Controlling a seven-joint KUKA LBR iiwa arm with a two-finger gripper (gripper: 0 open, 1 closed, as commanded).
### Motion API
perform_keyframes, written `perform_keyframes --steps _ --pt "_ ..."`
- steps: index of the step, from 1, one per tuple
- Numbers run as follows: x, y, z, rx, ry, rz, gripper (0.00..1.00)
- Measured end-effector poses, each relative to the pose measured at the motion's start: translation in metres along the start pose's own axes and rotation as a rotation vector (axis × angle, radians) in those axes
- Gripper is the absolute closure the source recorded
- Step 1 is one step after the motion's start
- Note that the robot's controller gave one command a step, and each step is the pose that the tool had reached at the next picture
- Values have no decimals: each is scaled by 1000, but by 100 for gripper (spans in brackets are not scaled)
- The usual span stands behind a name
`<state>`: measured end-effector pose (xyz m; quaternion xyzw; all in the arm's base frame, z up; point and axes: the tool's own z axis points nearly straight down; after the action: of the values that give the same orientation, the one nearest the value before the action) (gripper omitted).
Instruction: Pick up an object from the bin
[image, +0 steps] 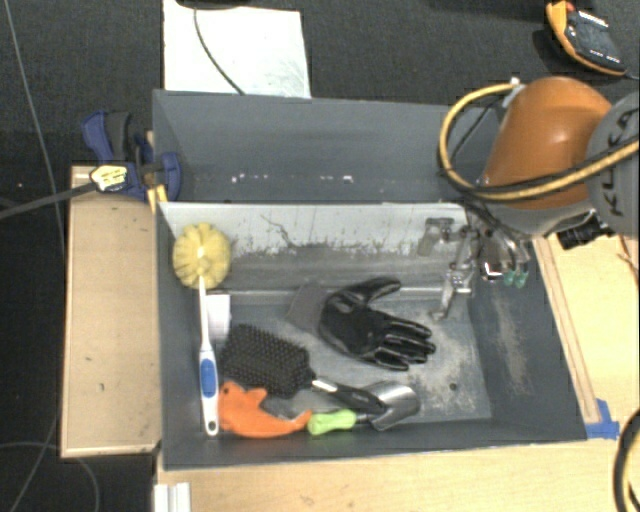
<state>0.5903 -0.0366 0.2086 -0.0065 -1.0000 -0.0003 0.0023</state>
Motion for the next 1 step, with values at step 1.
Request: perform_keyframes --steps 1 --pt "-2 0 -5 1 -8 -1 0"
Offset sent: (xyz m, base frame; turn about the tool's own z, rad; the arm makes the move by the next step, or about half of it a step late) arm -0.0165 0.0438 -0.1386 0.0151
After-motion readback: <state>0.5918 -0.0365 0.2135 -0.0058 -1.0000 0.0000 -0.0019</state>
